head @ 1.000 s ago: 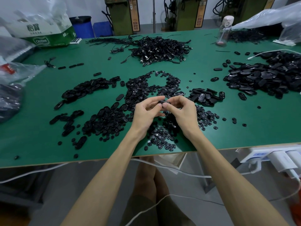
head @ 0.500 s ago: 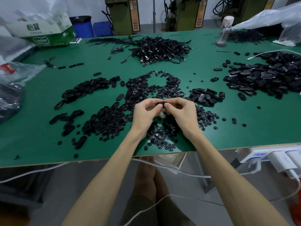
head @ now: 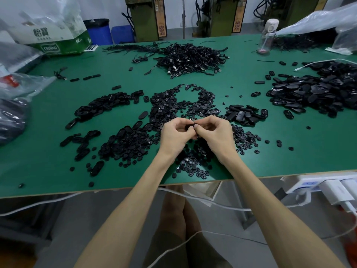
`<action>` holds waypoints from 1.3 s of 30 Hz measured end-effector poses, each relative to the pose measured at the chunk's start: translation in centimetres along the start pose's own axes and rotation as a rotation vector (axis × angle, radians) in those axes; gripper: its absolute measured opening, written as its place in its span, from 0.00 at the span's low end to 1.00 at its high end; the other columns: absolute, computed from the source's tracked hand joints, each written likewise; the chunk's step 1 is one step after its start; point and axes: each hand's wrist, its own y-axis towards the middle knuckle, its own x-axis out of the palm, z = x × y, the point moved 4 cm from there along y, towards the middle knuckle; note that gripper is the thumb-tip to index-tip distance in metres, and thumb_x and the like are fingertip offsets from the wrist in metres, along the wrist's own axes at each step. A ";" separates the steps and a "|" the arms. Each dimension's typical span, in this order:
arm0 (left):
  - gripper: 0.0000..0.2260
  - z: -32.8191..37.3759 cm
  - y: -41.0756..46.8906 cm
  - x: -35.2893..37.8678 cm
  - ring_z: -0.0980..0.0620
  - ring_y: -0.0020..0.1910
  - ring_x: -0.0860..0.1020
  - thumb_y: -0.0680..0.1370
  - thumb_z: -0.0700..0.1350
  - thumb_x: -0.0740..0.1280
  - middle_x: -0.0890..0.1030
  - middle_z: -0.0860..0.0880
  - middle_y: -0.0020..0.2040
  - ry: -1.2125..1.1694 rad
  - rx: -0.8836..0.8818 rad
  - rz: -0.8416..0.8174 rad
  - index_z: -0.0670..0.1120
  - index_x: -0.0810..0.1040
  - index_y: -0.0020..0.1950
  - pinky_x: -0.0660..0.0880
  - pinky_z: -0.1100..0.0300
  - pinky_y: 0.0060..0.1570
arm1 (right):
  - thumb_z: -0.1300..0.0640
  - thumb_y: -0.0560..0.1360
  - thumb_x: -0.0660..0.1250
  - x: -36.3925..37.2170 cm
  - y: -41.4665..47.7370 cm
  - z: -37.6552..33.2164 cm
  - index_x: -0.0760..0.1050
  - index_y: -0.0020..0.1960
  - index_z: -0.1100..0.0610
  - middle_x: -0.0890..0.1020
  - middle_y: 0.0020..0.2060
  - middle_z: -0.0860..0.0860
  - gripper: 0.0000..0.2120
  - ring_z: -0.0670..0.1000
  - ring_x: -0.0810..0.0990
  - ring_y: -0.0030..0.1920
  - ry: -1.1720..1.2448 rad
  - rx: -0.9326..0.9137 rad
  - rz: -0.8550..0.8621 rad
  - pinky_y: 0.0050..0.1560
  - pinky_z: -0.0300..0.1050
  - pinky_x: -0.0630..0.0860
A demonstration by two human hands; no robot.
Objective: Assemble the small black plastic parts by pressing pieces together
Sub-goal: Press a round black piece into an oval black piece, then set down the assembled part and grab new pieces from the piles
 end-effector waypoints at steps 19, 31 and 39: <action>0.08 0.4 -0.2 -0.4 0.44 0.45 0.87 0.79 0.34 0.72 0.88 0.42 0.45 -0.122 0.010 -0.033 0.37 0.84 0.58 0.84 0.54 0.51 | 0.60 0.77 0.74 -0.3 -0.2 -0.3 0.83 0.54 0.52 0.86 0.40 0.49 0.07 0.49 0.85 0.43 0.046 -0.040 0.027 0.48 0.50 0.83; 0.07 0.4 -0.1 -0.3 0.48 0.42 0.87 0.79 0.33 0.71 0.87 0.42 0.45 -0.071 0.032 -0.010 0.37 0.84 0.56 0.83 0.57 0.48 | 0.63 0.77 0.72 0.0 -0.4 -0.6 0.84 0.50 0.50 0.85 0.38 0.49 0.08 0.51 0.85 0.42 0.004 -0.058 0.015 0.49 0.55 0.83; 0.14 1.9 3.0 -0.7 0.55 0.53 0.83 0.83 0.33 0.62 0.83 0.48 0.58 0.242 0.126 0.022 0.45 0.81 0.62 0.83 0.56 0.54 | 0.63 0.81 0.66 -2.0 0.0 0.6 0.82 0.55 0.50 0.84 0.46 0.51 0.11 0.51 0.84 0.47 0.110 0.031 0.392 0.52 0.59 0.81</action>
